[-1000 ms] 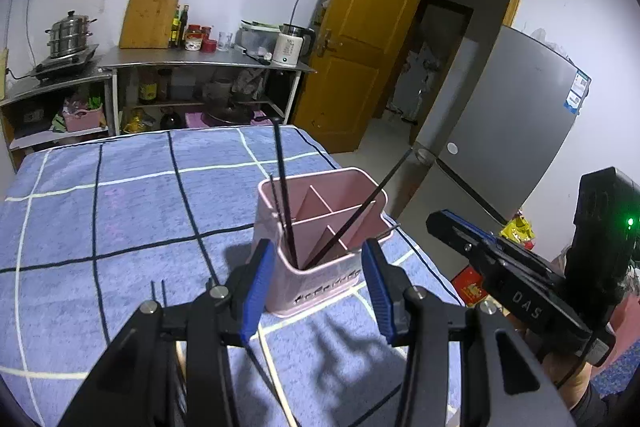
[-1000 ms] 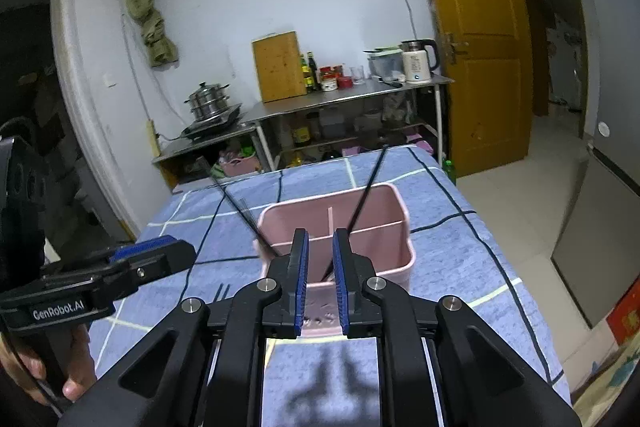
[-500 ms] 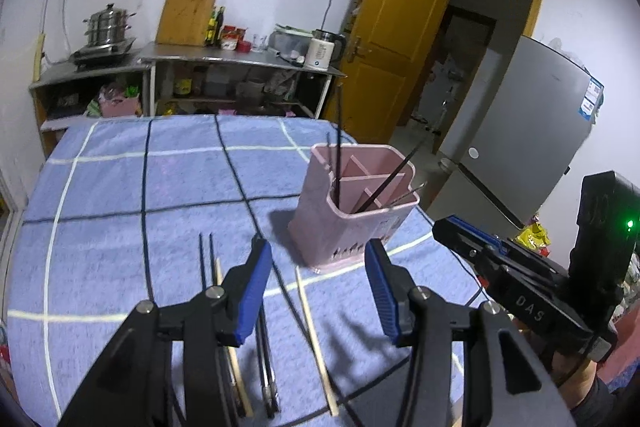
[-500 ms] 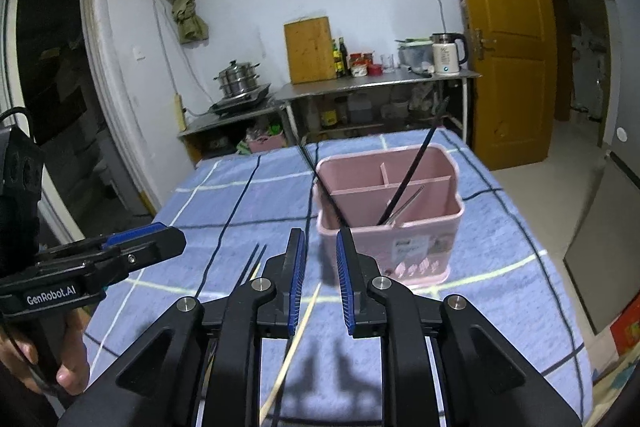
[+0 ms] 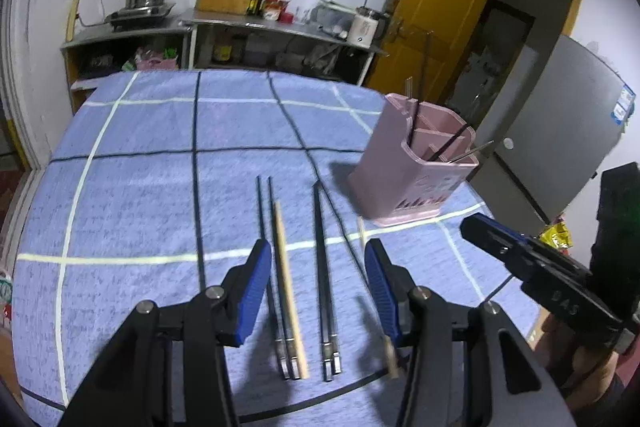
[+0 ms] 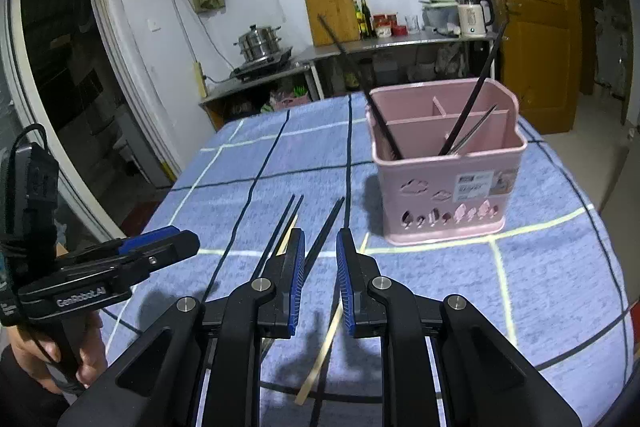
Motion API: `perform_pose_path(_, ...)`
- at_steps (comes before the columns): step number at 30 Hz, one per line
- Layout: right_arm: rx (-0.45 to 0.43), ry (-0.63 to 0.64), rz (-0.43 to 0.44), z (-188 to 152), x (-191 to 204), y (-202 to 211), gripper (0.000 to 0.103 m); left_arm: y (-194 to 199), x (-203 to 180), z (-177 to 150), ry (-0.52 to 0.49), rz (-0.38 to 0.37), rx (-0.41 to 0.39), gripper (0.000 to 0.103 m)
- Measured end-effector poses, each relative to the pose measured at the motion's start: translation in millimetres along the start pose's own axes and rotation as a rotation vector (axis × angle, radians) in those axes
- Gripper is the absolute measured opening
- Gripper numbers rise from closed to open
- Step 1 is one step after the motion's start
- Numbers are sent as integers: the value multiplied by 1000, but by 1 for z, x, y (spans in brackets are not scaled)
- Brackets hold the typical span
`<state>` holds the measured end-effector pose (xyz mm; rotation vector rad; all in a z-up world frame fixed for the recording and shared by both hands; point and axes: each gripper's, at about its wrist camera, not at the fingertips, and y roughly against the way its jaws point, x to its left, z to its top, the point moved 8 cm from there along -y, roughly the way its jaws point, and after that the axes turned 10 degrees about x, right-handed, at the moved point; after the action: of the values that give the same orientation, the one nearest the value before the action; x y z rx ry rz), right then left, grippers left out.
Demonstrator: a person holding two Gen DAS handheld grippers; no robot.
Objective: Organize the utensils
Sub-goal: 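Move both open tools away from the basket down to the chopsticks on the table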
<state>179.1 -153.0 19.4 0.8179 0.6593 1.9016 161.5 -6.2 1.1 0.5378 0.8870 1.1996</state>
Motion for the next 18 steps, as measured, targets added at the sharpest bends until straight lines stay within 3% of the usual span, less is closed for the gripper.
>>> perform_pose_path(18, 187, -27, 10, -27, 9, -104, 17, -94, 51, -10, 72, 55, 140, 50)
